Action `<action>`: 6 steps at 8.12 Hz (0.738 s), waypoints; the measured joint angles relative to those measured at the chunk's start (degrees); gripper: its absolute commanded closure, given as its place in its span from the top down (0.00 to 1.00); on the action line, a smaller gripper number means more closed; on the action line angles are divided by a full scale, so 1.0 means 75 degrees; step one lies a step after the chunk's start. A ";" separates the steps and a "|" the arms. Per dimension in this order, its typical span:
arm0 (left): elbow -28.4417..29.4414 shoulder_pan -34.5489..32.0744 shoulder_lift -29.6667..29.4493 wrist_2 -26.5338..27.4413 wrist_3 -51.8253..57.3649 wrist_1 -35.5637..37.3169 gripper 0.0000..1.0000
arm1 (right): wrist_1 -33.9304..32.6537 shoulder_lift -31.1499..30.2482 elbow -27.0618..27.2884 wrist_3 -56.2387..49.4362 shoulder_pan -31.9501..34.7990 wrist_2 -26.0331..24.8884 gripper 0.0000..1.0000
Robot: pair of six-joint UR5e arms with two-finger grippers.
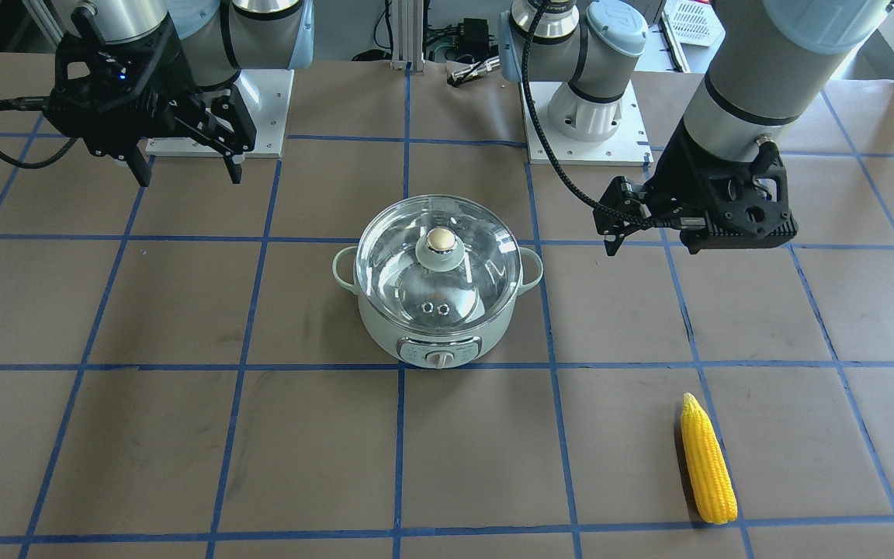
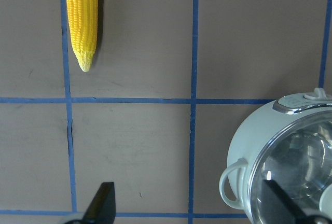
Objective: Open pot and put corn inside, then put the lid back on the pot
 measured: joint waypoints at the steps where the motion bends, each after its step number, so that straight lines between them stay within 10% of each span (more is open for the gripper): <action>1: -0.0008 0.0231 -0.0118 0.0005 0.0577 0.0256 1.00 | -0.0169 0.0171 0.0003 0.0253 0.0230 0.0140 1.00; 6: -0.0015 0.1555 -0.1790 -0.0060 0.2054 0.2162 1.00 | -0.2034 0.1917 0.0009 0.3373 0.2469 0.0482 1.00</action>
